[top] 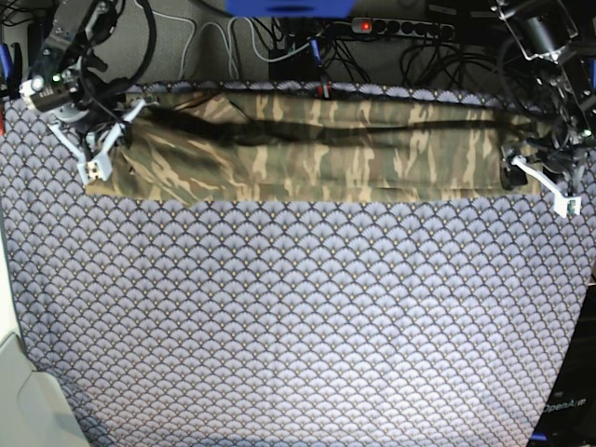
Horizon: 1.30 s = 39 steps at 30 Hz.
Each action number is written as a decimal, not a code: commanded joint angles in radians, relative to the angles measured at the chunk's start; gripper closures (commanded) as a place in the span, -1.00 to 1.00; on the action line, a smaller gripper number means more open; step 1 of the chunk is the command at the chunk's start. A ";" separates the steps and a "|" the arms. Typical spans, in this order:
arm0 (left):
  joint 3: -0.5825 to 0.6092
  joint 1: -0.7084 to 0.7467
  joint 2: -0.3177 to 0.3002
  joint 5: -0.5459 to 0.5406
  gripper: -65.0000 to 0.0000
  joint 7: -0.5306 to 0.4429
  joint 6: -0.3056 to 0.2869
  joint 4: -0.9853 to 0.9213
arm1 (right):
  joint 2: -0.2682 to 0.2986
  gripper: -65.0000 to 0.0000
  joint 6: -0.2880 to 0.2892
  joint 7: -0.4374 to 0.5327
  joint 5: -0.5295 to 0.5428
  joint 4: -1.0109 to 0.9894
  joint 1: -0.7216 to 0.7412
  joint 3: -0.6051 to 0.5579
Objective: Fold the T-shirt properly
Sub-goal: 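Fold the sleeve up onto the shirt with the right gripper, then grasp the shirt's end with the left gripper and fold it toward the right gripper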
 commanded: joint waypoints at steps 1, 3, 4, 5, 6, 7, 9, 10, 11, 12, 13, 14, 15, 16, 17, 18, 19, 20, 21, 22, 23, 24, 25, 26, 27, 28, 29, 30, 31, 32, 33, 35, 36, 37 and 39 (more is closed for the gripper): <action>-0.005 0.005 -0.013 0.018 -0.67 0.038 0.006 0.001 | 0.007 0.96 0.003 0.010 0.006 0.000 0.005 0.003; -0.008 0.019 -0.014 0.013 -0.67 0.040 -0.003 0.002 | 0.007 0.81 0.003 0.010 0.006 -0.029 0.005 0.003; -0.008 0.027 -0.018 0.013 -0.67 0.038 -0.025 0.007 | 0.007 0.73 0.003 0.011 0.006 -0.039 0.005 0.003; -0.008 0.028 -0.022 0.015 -0.67 0.041 -0.045 0.008 | 0.007 0.66 0.003 0.011 0.006 -0.046 0.005 0.003; -0.005 0.028 -0.027 0.013 -0.67 0.044 -0.066 0.004 | 0.007 0.60 0.003 0.011 0.006 -0.049 0.005 0.003; -0.005 0.028 -0.027 0.018 -0.67 0.046 -0.079 0.002 | 0.007 0.53 0.003 0.011 0.006 -0.051 0.005 0.003; -0.008 0.028 -0.027 0.018 -0.67 0.048 -0.091 0.002 | 0.007 0.45 0.003 0.011 0.006 -0.048 0.005 0.003; -0.008 0.028 -0.027 0.018 -0.67 0.048 -0.091 0.002 | 0.007 0.43 0.003 0.011 0.006 -0.048 0.005 0.003; -0.008 0.030 -0.027 0.018 -0.67 0.049 -0.091 0.002 | 0.007 0.43 0.003 0.011 0.006 -0.048 0.005 0.003; -0.008 0.033 -0.027 0.018 -0.67 0.049 -0.091 0.002 | 0.007 0.43 0.003 0.011 0.006 -0.048 0.006 0.003; -0.007 0.042 -0.027 0.018 -0.67 0.049 -0.089 0.002 | 0.007 0.43 0.003 0.011 0.006 -0.048 0.006 0.003; -0.004 0.050 -0.027 0.018 -0.67 0.049 -0.089 0.002 | 0.007 0.43 0.003 0.011 0.006 -0.046 0.011 0.003; -0.002 0.051 -0.027 0.018 -0.67 0.049 -0.089 0.002 | 0.007 0.43 0.003 0.011 0.006 -0.046 0.016 0.003; -0.002 0.051 -0.027 0.018 -0.67 0.049 -0.089 0.002 | 0.007 0.43 0.003 0.011 0.006 -0.048 0.017 0.003; -0.002 0.054 -0.027 0.019 -0.67 0.049 -0.089 0.001 | 0.007 0.43 0.003 0.011 0.006 -0.048 0.017 0.003; -0.002 0.057 -0.025 0.019 -0.67 0.049 -0.089 0.001 | 0.007 0.43 0.003 0.011 0.006 -0.048 0.017 0.003; -0.002 0.057 -0.022 0.019 -0.67 0.049 -0.089 0.001 | 0.007 0.43 0.003 0.011 0.006 -0.048 0.017 0.003; -0.002 0.057 -0.019 0.019 -0.66 0.049 -0.089 -0.001 | 0.007 0.43 0.003 0.011 0.006 -0.048 0.017 0.003; -0.002 0.057 -0.018 0.019 -0.66 0.049 -0.089 -0.001 | 0.007 0.43 0.003 0.011 0.006 -0.048 0.017 0.003; -0.002 0.057 -0.016 0.019 -0.66 0.049 -0.089 -0.005 | 0.007 0.43 0.003 0.011 0.006 -0.048 0.017 0.003; -0.002 0.057 -0.016 0.018 -0.65 0.049 -0.091 -0.018 | 0.007 0.43 0.003 0.011 0.006 -0.048 0.017 0.003; -0.002 0.053 -0.016 0.018 -0.60 0.049 -0.095 -0.035 | 0.007 0.43 0.003 0.011 0.006 -0.048 0.017 0.003; -0.002 0.050 -0.016 0.013 -0.53 0.049 -0.097 -0.050 | 0.007 0.43 0.003 0.011 0.006 -0.048 0.017 0.003; -0.002 0.048 -0.018 0.010 -0.37 0.049 -0.099 -0.070 | 0.007 0.43 0.003 0.011 0.006 -0.048 0.017 0.003; -0.004 0.047 -0.021 0.009 -0.16 0.048 -0.099 -0.091 | 0.007 0.43 0.003 0.011 0.006 -0.048 0.017 0.003; -0.004 0.043 -0.022 0.009 0.09 0.048 -0.097 -0.108 | 0.007 0.43 0.003 0.011 0.006 -0.048 0.019 0.003; -0.004 0.033 -0.022 0.009 0.31 0.048 -0.095 -0.119 | 0.007 0.43 0.003 0.011 0.006 -0.048 0.019 0.003; -0.004 0.019 -0.022 0.013 0.56 0.048 -0.092 -0.133 | 0.007 0.43 0.003 0.011 0.006 -0.048 0.025 0.003; -0.007 0.013 -0.022 0.016 0.80 0.048 -0.089 -0.145 | 0.007 0.43 0.003 0.011 0.006 -0.048 0.029 0.003; -0.008 0.011 -0.022 0.016 0.99 0.048 -0.088 -0.153 | 0.007 0.43 0.003 0.011 0.006 -0.048 0.029 0.003; -0.007 0.011 -0.021 0.016 1.00 0.048 -0.088 -0.153 | 0.007 0.43 0.003 0.011 0.006 -0.048 0.029 0.003; -0.007 0.011 -0.019 0.016 0.93 0.048 -0.088 -0.147 | 0.007 0.43 0.003 0.011 0.006 -0.048 0.031 0.003; -0.010 0.011 -0.018 0.016 0.95 0.048 -0.086 -0.145 | 0.007 0.43 0.003 0.011 0.006 -0.048 0.031 0.003; -0.010 0.011 -0.018 0.016 0.99 0.048 -0.086 -0.136 | 0.007 0.43 0.003 0.011 0.006 -0.048 0.031 0.003; -0.010 0.011 -0.016 0.012 0.99 0.049 -0.086 -0.107 | 0.007 0.43 0.003 0.011 0.006 -0.048 0.031 0.003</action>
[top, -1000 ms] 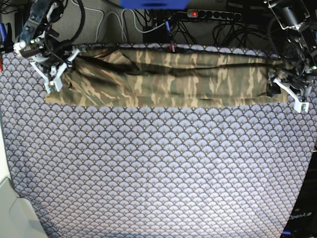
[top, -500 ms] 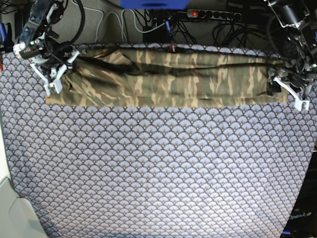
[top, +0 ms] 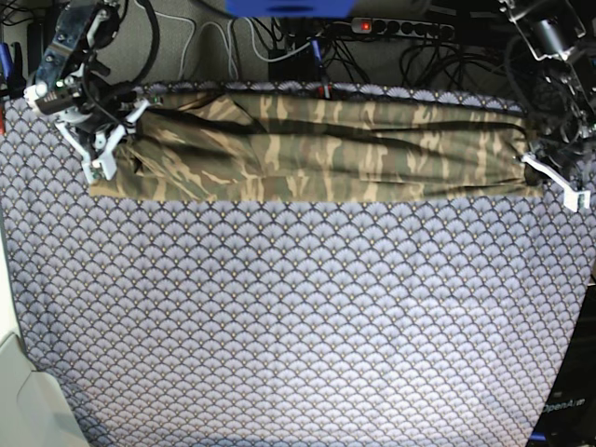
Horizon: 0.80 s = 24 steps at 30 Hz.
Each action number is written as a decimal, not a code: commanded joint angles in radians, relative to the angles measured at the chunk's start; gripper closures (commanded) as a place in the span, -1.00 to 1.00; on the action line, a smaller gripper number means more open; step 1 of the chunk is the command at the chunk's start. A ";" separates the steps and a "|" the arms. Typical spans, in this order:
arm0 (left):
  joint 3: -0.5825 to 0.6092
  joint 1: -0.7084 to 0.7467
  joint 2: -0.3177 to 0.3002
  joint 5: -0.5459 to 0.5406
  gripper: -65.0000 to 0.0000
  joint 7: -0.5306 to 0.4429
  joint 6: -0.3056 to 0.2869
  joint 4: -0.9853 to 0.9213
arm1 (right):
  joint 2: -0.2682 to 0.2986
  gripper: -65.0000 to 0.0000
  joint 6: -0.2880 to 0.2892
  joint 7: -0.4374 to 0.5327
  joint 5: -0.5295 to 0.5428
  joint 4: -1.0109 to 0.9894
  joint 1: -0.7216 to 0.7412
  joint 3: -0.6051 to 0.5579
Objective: Fold the T-shirt properly
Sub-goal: 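Grasp the shirt's end with the left gripper and fold it toward the right gripper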
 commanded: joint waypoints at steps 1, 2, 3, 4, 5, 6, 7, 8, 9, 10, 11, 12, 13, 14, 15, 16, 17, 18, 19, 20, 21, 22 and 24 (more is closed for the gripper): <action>0.011 0.015 0.011 0.052 0.98 0.101 -0.001 0.008 | 0.007 0.43 0.003 0.012 0.008 0.017 0.006 0.003; 0.011 0.020 0.011 0.050 0.98 0.101 0.013 0.031 | 0.007 0.43 0.003 0.012 0.008 0.017 0.006 0.003; 0.011 0.021 0.013 0.049 0.98 0.101 0.025 0.052 | 0.007 0.43 0.003 0.012 0.008 0.016 0.006 0.003; 0.011 0.021 0.021 0.049 0.98 0.101 0.038 0.077 | 0.007 0.43 0.003 0.012 0.008 0.016 0.007 0.003; 0.011 0.023 0.027 0.049 0.98 0.101 0.047 0.101 | 0.007 0.43 0.003 0.012 0.008 0.016 0.007 0.003; 0.011 0.026 0.031 0.053 0.98 0.101 0.056 0.129 | 0.007 0.43 0.003 0.012 0.008 0.016 0.007 0.003; 0.011 0.037 0.033 0.050 0.98 0.101 0.062 0.163 | 0.007 0.43 0.003 0.012 0.008 0.016 0.015 0.003; 0.014 0.043 0.034 0.049 0.98 0.101 0.065 0.187 | 0.007 0.43 0.003 0.012 0.008 0.016 0.018 0.003; 0.017 0.047 0.042 0.049 0.98 0.106 0.070 0.215 | 0.007 0.43 0.003 0.012 0.008 0.014 0.020 0.003; 0.016 0.046 0.062 0.058 0.98 0.124 0.070 0.250 | 0.007 0.43 0.003 0.012 0.008 0.014 0.020 0.003; 0.014 0.046 0.077 0.059 0.98 0.155 0.070 0.286 | 0.007 0.43 0.003 0.012 0.008 0.014 0.020 0.003; 0.011 0.040 0.085 0.059 0.98 0.182 0.070 0.319 | 0.007 0.43 0.003 0.012 0.008 0.014 0.020 0.003; 0.011 0.037 0.096 0.059 0.98 0.208 0.070 0.355 | 0.007 0.43 0.003 0.012 0.008 0.014 0.020 0.003; 0.011 0.037 0.102 0.059 0.98 0.227 0.070 0.399 | 0.006 0.43 0.003 0.012 0.008 0.014 0.020 0.003; 0.013 0.037 0.116 0.059 0.98 0.247 0.071 0.442 | 0.006 0.43 0.003 0.012 0.008 0.014 0.020 0.003; 0.013 0.037 0.136 0.059 0.98 0.261 0.079 0.487 | 0.006 0.43 0.003 0.012 0.008 0.014 0.020 0.003; 0.016 0.037 0.153 0.067 0.98 0.277 0.113 0.534 | 0.006 0.43 0.003 0.012 0.008 0.014 0.020 0.003; 0.017 0.037 0.169 0.081 0.98 0.294 0.154 0.579 | 0.006 0.43 0.003 0.012 0.008 0.014 0.021 0.003; 0.020 0.037 0.186 0.085 0.98 0.307 0.182 0.615 | 0.006 0.43 0.003 0.012 0.008 0.014 0.021 0.003; 0.030 0.035 0.203 0.088 0.98 0.319 0.205 0.649 | 0.006 0.43 0.003 0.012 0.008 0.014 0.021 0.003; 0.051 0.035 0.217 0.092 0.98 0.331 0.229 0.689 | 0.006 0.43 0.003 0.012 0.008 0.014 0.021 0.003; 0.079 0.035 0.226 0.092 0.98 0.345 0.248 0.723 | 0.006 0.43 0.003 0.012 0.008 0.014 0.021 0.003; 0.140 0.035 0.239 0.092 0.98 0.382 0.283 0.770 | 0.006 0.43 0.003 0.012 0.008 0.014 0.021 0.003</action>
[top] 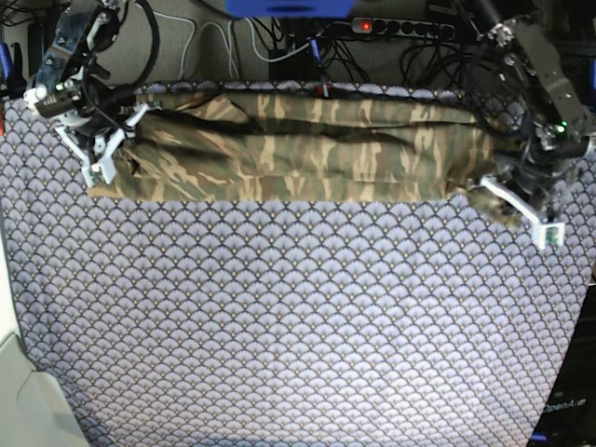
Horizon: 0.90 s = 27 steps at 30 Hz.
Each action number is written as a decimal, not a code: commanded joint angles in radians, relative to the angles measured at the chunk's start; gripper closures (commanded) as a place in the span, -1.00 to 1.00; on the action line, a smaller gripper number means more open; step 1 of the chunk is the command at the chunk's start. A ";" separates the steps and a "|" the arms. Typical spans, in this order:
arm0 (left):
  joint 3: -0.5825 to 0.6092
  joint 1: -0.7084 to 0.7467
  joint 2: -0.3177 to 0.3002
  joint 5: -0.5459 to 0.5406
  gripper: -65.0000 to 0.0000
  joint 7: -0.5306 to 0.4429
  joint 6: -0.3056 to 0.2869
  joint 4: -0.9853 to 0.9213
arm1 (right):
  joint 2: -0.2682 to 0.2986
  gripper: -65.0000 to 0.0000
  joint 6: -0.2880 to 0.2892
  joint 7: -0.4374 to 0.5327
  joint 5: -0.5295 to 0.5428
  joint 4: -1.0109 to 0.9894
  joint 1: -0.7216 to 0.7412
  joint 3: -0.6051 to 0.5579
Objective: Fold the T-shirt properly
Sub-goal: 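Grasp the shirt's end with the left gripper and fold it toward the right gripper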
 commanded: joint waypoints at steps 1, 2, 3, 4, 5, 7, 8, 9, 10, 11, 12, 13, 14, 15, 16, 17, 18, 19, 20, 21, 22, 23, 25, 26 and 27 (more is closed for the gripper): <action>0.033 -0.012 0.002 -0.004 0.98 0.001 0.024 0.035 | 0.006 0.43 0.003 0.012 0.011 0.015 0.007 0.003; 0.064 -0.012 0.011 -0.004 0.98 0.008 0.052 0.045 | 0.006 0.43 0.003 0.012 0.011 0.015 0.007 0.003; 0.087 -0.012 0.022 -0.004 0.98 0.013 0.086 0.053 | 0.006 0.43 0.003 0.012 0.011 0.015 0.007 0.003; 0.108 -0.010 0.037 -0.004 0.98 0.010 0.122 0.061 | 0.006 0.43 0.003 0.012 0.011 0.015 0.007 0.003; 0.125 -0.009 0.051 -0.004 0.98 0.007 0.153 0.062 | 0.006 0.43 0.003 0.012 0.011 0.015 0.007 0.003; 0.154 -0.007 0.077 -0.004 0.98 0.007 0.221 0.062 | 0.006 0.43 0.003 0.012 0.011 0.015 0.007 0.003; 0.168 -0.006 0.095 -0.004 0.98 0.007 0.264 0.064 | 0.006 0.43 0.003 0.012 0.011 0.015 0.007 0.003; 0.185 -0.004 0.112 -0.004 0.98 0.005 0.305 0.064 | 0.006 0.43 0.003 0.012 0.011 0.015 0.007 0.003; 0.200 -0.004 0.124 -0.004 0.98 0.005 0.340 0.064 | 0.006 0.43 0.003 0.012 0.011 0.015 0.007 0.003; 0.220 -0.004 0.132 -0.004 0.98 0.005 0.377 0.065 | 0.007 0.43 0.003 0.012 0.011 0.015 0.007 0.003; 0.240 -0.004 0.137 -0.004 0.98 0.004 0.419 0.065 | 0.007 0.43 0.003 0.012 0.011 0.015 0.007 0.003; 0.257 -0.007 0.140 -0.004 0.98 -0.005 0.455 0.065 | 0.007 0.43 0.003 0.012 0.011 0.015 0.007 0.003; 0.282 -0.004 0.154 -0.003 0.98 -0.025 0.492 0.065 | 0.007 0.43 0.003 0.012 0.011 0.015 0.009 0.003; 0.299 -0.003 0.164 -0.001 0.98 -0.045 0.521 0.065 | 0.007 0.43 0.003 0.012 0.011 0.015 0.010 0.003; 0.317 -0.001 0.172 0.005 0.98 -0.062 0.544 0.065 | 0.007 0.43 0.003 0.012 0.011 0.015 0.018 0.001; 0.343 -0.001 0.178 0.020 0.98 -0.073 0.560 0.065 | 0.007 0.43 0.003 0.012 0.011 0.015 0.020 0.001; 0.381 0.000 0.178 0.043 0.98 -0.079 0.563 0.065 | 0.007 0.43 0.003 0.012 0.011 0.015 0.020 0.001; 0.421 0.000 0.180 0.065 0.98 -0.084 0.564 0.065 | 0.009 0.43 0.003 0.012 0.011 0.015 0.020 0.001; 0.470 0.011 0.180 0.088 0.98 -0.093 0.566 0.065 | 0.009 0.43 0.003 0.012 0.010 0.015 0.021 0.001; 0.515 0.019 0.180 0.112 0.98 -0.108 0.567 0.065 | 0.009 0.43 0.003 0.012 0.010 0.015 0.021 0.001; 0.559 0.028 0.180 0.138 0.98 -0.131 0.572 0.065 | 0.010 0.43 0.003 0.012 0.010 0.015 0.021 0.001; 0.599 0.037 0.180 0.157 0.98 -0.153 0.572 0.064 | 0.010 0.43 0.003 0.012 0.010 0.015 0.021 0.001; 0.673 0.059 0.181 0.208 0.98 -0.193 0.574 0.058 | 0.010 0.43 0.003 0.012 0.010 0.015 0.021 0.001; 0.704 0.066 0.184 0.226 0.98 -0.203 0.574 0.058 | 0.010 0.43 0.003 0.012 0.010 0.015 0.021 0.001; 0.737 0.072 0.190 0.244 0.98 -0.214 0.574 0.058 | 0.010 0.43 0.003 0.012 0.010 0.015 0.021 0.001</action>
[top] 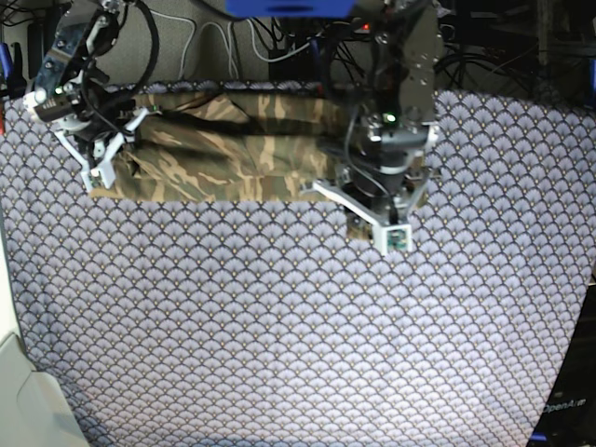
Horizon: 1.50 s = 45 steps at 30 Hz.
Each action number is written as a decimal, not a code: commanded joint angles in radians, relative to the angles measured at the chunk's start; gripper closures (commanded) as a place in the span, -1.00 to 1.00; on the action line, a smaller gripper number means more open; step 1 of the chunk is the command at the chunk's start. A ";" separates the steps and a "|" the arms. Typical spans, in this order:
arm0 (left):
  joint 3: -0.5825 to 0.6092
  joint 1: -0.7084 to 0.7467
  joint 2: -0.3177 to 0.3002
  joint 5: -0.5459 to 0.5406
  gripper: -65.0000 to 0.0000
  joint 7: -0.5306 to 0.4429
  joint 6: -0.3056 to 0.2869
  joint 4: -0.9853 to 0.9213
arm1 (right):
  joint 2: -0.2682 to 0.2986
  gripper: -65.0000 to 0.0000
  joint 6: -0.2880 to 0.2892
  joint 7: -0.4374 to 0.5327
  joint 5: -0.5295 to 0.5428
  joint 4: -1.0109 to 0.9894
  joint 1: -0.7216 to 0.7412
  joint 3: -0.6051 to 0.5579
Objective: Fold the T-shirt properly
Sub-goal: 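Grasp the shirt's end with the left gripper and fold it toward the right gripper, then lay the held end onto the strip and release with the left gripper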
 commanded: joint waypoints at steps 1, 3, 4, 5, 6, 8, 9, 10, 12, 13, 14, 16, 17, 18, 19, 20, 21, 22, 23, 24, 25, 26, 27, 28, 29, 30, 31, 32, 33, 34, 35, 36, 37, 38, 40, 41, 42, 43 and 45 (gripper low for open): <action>0.026 -0.008 0.015 0.021 0.98 -0.035 -0.001 0.015 | 0.010 0.43 0.003 0.012 0.010 0.015 0.005 0.002; 0.042 -0.008 0.040 0.038 0.97 -0.032 -0.001 0.009 | 0.010 0.43 0.003 0.012 0.010 0.015 0.005 0.002; 0.043 -0.008 0.052 0.044 0.97 -0.032 -0.001 -0.002 | 0.010 0.43 0.003 0.012 0.010 0.015 0.005 0.002; 0.046 -0.011 0.055 0.041 0.97 -0.031 -0.001 -0.010 | 0.010 0.43 0.003 0.012 0.010 0.015 0.005 0.002; 0.046 -0.014 0.055 0.039 0.98 -0.031 -0.001 -0.020 | 0.010 0.43 0.003 0.012 0.010 0.015 0.005 0.002; 0.046 -0.015 0.055 0.038 0.98 -0.031 0.001 -0.045 | 0.010 0.43 0.003 0.012 0.010 0.015 0.005 0.002; 0.046 -0.015 0.055 0.042 0.98 -0.031 0.001 -0.060 | 0.010 0.43 0.003 0.012 0.010 0.015 0.005 0.002; 0.048 -0.015 0.055 0.045 0.98 -0.031 0.001 -0.074 | 0.010 0.43 0.003 0.012 0.010 0.015 0.005 0.002; 0.048 -0.015 0.055 0.044 0.98 -0.032 0.001 -0.102 | 0.011 0.43 0.003 0.012 0.010 0.015 0.005 0.002; 0.048 -0.015 0.055 0.044 0.98 -0.032 0.001 -0.116 | 0.011 0.43 0.003 0.012 0.010 0.015 0.005 0.002; 0.048 -0.015 0.055 0.044 0.98 -0.038 0.001 -0.125 | 0.011 0.43 0.003 0.012 0.010 0.015 0.005 0.002; 0.048 -0.015 0.055 0.038 0.98 -0.041 0.001 -0.125 | 0.011 0.42 0.003 0.012 0.010 0.015 0.005 0.002; 0.051 -0.015 0.055 0.036 0.98 -0.041 0.001 -0.120 | 0.011 0.42 0.003 0.012 0.009 0.015 0.005 0.002; 0.065 -0.015 0.055 0.036 0.98 -0.041 0.001 -0.120 | 0.011 0.42 0.003 0.012 0.009 0.015 0.005 0.002; 0.091 -0.017 0.055 0.036 0.98 -0.041 0.001 -0.120 | 0.011 0.42 0.003 0.012 0.009 0.015 0.005 0.002; 0.109 -0.017 0.055 0.036 0.98 -0.041 0.001 -0.119 | 0.011 0.42 0.003 0.012 0.009 0.015 0.005 0.002; 0.131 -0.017 0.055 0.042 0.98 -0.043 0.001 -0.119 | 0.011 0.42 0.003 0.012 0.009 0.015 0.005 0.002; 0.145 -0.017 0.055 0.044 0.98 -0.043 0.001 -0.117 | 0.011 0.42 0.003 0.012 0.009 0.015 0.005 0.002; 0.161 -0.017 0.055 0.044 0.98 -0.043 0.001 -0.117 | 0.011 0.42 0.003 0.012 0.009 0.015 0.005 0.002; 0.178 -0.021 0.055 0.044 0.98 -0.044 0.001 -0.117 | 0.011 0.42 0.003 0.012 0.009 0.015 0.005 0.002; 0.197 -0.035 0.055 0.044 0.98 -0.044 0.001 -0.117 | 0.011 0.42 0.003 0.012 0.009 0.015 0.005 0.002; 0.209 -0.043 0.055 0.044 0.98 -0.044 0.001 -0.120 | 0.011 0.42 0.003 0.012 0.009 0.015 0.005 0.002; 0.215 -0.048 0.055 0.044 0.98 -0.044 0.001 -0.123 | 0.011 0.42 0.003 0.012 0.009 0.015 0.005 0.002; 0.218 -0.049 0.055 0.044 0.98 -0.044 0.001 -0.125 | 0.011 0.42 0.003 0.012 0.009 0.015 0.005 0.002; 0.221 -0.051 0.055 0.042 0.98 -0.044 0.001 -0.125 | 0.011 0.42 0.003 0.012 0.007 0.015 0.005 0.002; 0.221 -0.051 0.055 0.036 0.98 -0.044 0.001 -0.125 | 0.011 0.42 0.003 0.012 0.007 0.015 0.005 0.002; 0.223 -0.051 0.055 0.036 0.98 -0.044 0.001 -0.125 | 0.011 0.42 0.003 0.012 0.007 0.015 0.005 0.002; 0.223 -0.051 0.055 0.036 0.98 -0.044 0.001 -0.125 | 0.011 0.42 0.003 0.012 0.007 0.015 0.005 0.002; 0.223 -0.051 0.055 0.036 0.98 -0.044 0.001 -0.125 | 0.011 0.42 0.003 0.012 0.007 0.015 0.005 0.002; 0.223 -0.051 0.055 0.035 0.98 -0.044 0.001 -0.125 | 0.011 0.42 0.003 0.012 0.007 0.015 0.005 0.002; 0.226 -0.051 0.055 0.035 0.98 -0.044 0.001 -0.125 | 0.011 0.42 0.003 0.012 0.007 0.015 0.005 0.002; 0.241 -0.051 0.055 0.035 0.98 -0.043 -0.001 -0.125 | 0.011 0.42 0.003 0.012 0.007 0.015 0.005 0.002; 0.255 -0.051 0.055 0.035 0.98 -0.037 -0.001 -0.125 | 0.011 0.42 0.003 0.012 0.007 0.015 0.005 0.002; 0.264 -0.051 0.055 0.035 0.98 -0.035 -0.001 -0.125 | 0.011 0.42 0.003 0.012 0.007 0.015 0.005 0.002; 0.269 -0.051 0.055 0.035 0.98 -0.034 -0.001 -0.125 | 0.011 0.42 0.003 0.012 0.007 0.015 0.007 0.002; 0.269 -0.051 0.055 0.035 0.98 -0.034 -0.001 -0.125 | 0.011 0.42 0.003 0.012 0.007 0.015 0.007 0.002; 0.269 -0.051 0.055 0.035 0.98 -0.034 -0.001 -0.125 | 0.011 0.42 0.003 0.012 0.007 0.015 0.007 0.002; 0.269 -0.051 0.055 0.033 0.98 -0.034 -0.005 -0.126 | 0.011 0.42 0.003 0.012 0.007 0.015 0.007 0.002; 0.286 -0.052 0.055 0.033 0.98 -0.032 -0.008 -0.126 | 0.011 0.42 0.003 0.012 0.007 0.015 0.007 0.002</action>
